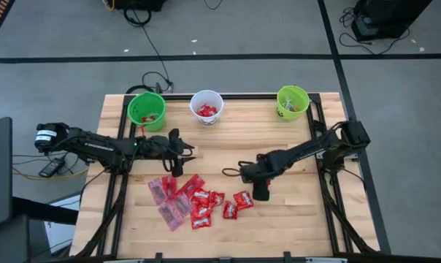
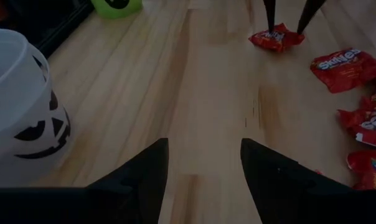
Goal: Sort candy by brand, put in halloween buckets
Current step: Put the red candy into the white bucket
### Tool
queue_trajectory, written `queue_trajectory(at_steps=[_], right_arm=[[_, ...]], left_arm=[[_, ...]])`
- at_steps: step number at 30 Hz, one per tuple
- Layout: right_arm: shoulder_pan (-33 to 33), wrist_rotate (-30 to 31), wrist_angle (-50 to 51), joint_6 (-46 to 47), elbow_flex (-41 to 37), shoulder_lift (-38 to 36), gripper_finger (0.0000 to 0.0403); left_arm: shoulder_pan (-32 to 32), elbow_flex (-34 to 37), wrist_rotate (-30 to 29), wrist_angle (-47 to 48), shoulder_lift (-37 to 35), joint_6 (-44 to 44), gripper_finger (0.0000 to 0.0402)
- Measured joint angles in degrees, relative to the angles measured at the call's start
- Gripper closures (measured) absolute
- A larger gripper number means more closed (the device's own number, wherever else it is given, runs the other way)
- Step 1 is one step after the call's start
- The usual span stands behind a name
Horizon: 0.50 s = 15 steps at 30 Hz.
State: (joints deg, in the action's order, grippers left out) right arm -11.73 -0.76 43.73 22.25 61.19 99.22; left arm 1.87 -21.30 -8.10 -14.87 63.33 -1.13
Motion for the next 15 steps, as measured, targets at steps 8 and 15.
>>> queue_trajectory(at_steps=[8, 15], right_arm=[[0.41, 4.45, -3.16, 0.91, -3.88, -0.04, 0.0276], [2.71, 4.33, -5.71, -3.36, -4.05, -0.06, 0.0392]], left_arm=[[0.00, 0.00, -0.02, -0.76, 0.00, 0.04, 0.0194], [0.00, 0.00, -0.20, -1.07, 0.00, -0.02, 0.0194]])
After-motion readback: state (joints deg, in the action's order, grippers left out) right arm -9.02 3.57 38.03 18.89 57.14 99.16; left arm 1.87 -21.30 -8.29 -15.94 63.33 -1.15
